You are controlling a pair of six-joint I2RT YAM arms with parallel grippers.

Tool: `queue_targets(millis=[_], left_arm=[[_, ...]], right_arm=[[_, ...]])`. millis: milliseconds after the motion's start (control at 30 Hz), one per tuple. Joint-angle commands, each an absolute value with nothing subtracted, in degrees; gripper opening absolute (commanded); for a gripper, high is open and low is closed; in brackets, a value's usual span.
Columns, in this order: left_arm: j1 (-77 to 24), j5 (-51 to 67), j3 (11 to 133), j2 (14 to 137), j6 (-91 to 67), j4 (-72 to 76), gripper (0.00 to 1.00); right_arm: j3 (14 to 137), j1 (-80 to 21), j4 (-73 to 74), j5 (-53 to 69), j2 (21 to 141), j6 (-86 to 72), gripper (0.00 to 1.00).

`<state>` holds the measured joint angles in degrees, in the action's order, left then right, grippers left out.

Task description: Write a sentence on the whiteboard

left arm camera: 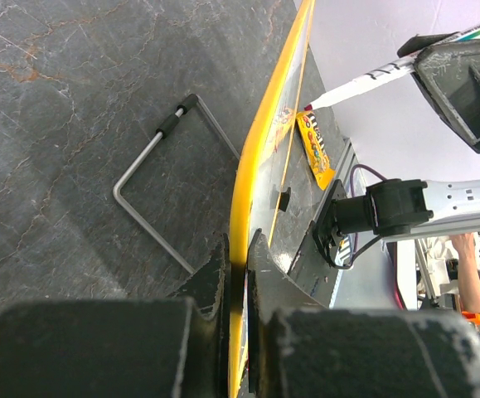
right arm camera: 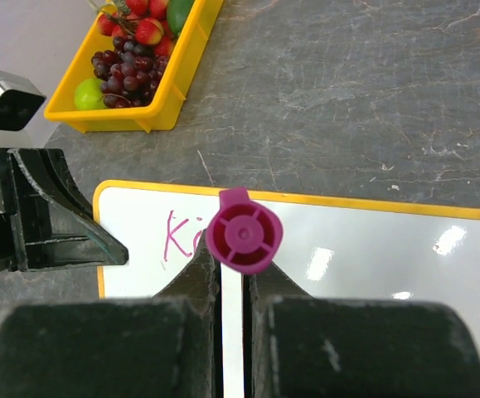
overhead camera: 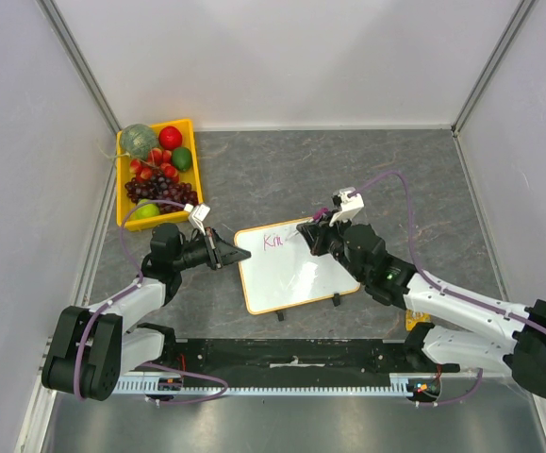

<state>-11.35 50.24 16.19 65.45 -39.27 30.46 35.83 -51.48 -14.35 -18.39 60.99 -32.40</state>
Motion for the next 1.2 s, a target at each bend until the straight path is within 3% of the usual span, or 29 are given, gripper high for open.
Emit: queue_targets(millis=[0,1167], left_arm=[[-11.5,45.8,15.4,66.1,-33.8,25.8,0.02],[-11.4,45.6,15.3,65.8,-33.7,25.6,0.02]], right_arm=[[38.8,-50.7,-16.3,-20.2,62.2,-32.8,0.0],[34.5,-48.3,-16.5,-14.0,63.4,-34.4,0.0]])
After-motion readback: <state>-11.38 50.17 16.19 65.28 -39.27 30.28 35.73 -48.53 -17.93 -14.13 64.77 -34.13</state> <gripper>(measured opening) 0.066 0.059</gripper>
